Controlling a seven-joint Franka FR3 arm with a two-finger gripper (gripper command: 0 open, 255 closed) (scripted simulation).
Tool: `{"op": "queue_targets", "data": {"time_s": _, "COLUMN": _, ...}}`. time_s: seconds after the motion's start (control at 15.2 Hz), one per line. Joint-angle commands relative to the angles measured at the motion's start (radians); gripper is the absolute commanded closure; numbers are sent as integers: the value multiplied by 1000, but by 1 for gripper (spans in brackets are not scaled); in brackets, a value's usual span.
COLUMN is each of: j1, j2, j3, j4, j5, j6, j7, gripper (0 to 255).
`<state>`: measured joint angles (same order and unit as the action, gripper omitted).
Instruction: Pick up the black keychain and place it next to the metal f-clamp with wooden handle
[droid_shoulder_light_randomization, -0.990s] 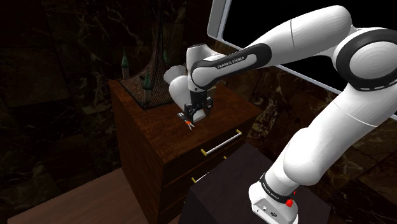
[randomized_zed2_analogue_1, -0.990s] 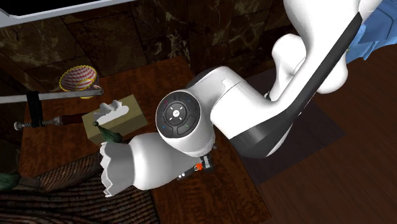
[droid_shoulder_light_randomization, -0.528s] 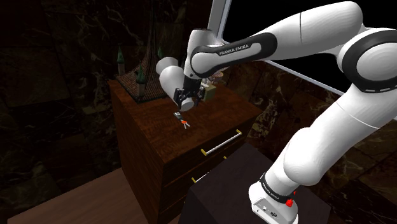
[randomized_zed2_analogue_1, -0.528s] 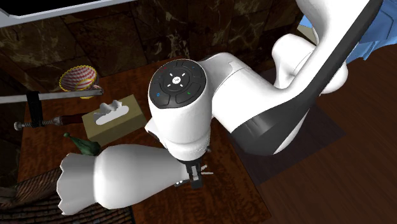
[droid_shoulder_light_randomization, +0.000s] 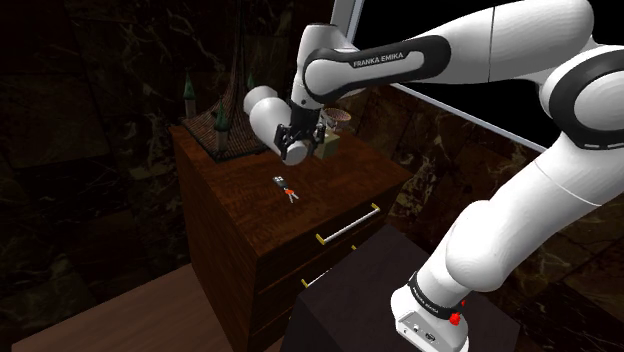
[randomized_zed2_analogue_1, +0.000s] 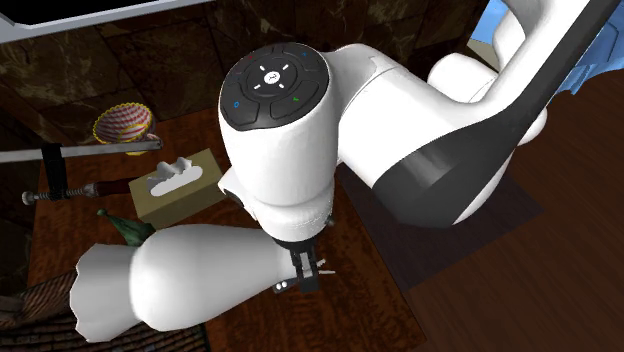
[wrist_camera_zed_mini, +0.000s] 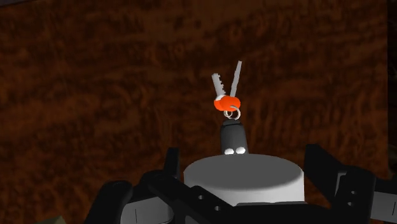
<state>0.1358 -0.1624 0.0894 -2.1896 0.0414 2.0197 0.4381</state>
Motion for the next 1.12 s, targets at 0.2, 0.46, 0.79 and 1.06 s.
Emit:
{"op": "queue_targets", "data": {"time_s": 0.2, "j1": -1, "j2": -18, "j3": -2, "j4": 53, "j5": -1, "j6": -65, "j7": -1, "gripper": 255}}
{"op": "queue_targets", "data": {"time_s": 0.46, "j1": -2, "j2": -28, "j3": -3, "j4": 97, "j5": -1, "j6": -119, "j7": 0, "gripper": 255}}
{"op": "queue_targets", "data": {"time_s": 0.79, "j1": -2, "j2": -35, "j3": -4, "j4": 157, "j5": -1, "j6": -186, "j7": 1, "gripper": 255}}
{"op": "queue_targets", "data": {"time_s": 1.06, "j1": -3, "j2": -36, "j3": -5, "j4": 209, "j5": -2, "j6": -239, "j7": 2, "gripper": 255}}
